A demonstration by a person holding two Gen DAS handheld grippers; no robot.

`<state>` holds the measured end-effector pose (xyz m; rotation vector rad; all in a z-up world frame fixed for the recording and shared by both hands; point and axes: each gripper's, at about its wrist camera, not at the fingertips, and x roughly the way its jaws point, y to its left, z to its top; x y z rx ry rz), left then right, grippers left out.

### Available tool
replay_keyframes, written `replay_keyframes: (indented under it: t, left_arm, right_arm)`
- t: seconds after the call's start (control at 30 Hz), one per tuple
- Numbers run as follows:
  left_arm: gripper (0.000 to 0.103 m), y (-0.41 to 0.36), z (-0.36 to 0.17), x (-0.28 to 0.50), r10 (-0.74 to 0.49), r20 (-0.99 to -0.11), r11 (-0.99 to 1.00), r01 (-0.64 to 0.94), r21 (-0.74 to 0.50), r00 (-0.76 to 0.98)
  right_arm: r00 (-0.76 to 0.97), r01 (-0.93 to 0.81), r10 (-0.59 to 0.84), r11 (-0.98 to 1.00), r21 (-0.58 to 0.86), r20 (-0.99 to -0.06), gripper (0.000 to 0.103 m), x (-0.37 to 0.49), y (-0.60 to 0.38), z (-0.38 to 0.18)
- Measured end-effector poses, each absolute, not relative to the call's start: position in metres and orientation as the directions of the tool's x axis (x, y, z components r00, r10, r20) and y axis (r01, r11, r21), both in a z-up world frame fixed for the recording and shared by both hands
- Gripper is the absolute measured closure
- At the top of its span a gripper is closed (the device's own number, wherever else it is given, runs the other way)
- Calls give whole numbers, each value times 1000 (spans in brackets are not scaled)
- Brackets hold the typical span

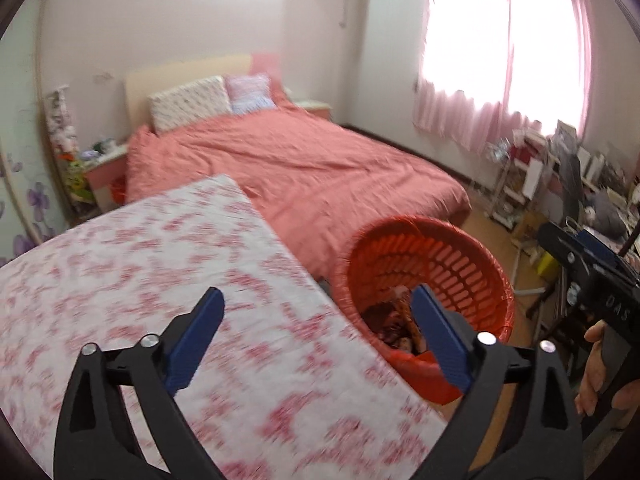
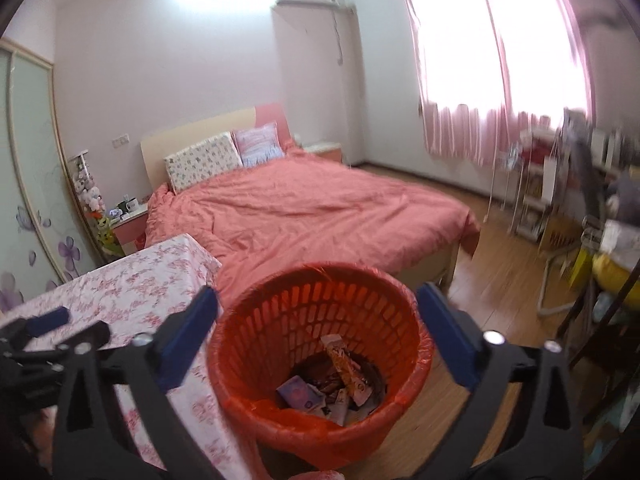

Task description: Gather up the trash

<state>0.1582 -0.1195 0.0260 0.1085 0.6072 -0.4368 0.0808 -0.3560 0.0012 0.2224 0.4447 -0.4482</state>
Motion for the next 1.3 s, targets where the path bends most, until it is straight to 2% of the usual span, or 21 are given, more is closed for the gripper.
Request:
replay_keyframes:
  t: [0.1,0.33,0.6,0.93,1.3]
  left_arm:
    - [2,-93,36,132,-331,-527,927,374,-26,783]
    - [2,-52,37,82,-215,-460,972,233,-17,861]
    - [2,-13,27,37,-19,-410,1000,27,14,912]
    - [2,10,10,4,9,-458,1000,-10,0,889]
    - [2,13,6,-19,8,-450,1000,-4,9,893]
  right_arm:
    - [808,472,-402,879,65,-430,4,62,-328,14]
    - [780,524,-511,849,-68,-361,4,16,-262,30]
    - [782,549,-519,836,-14,-347,4,-31,-222,25]
    - [716,539,-460,842,-2,-526,4,-47,-193,1]
    - [708,523,-420,852,23,-568,4,-53,-185,-3]
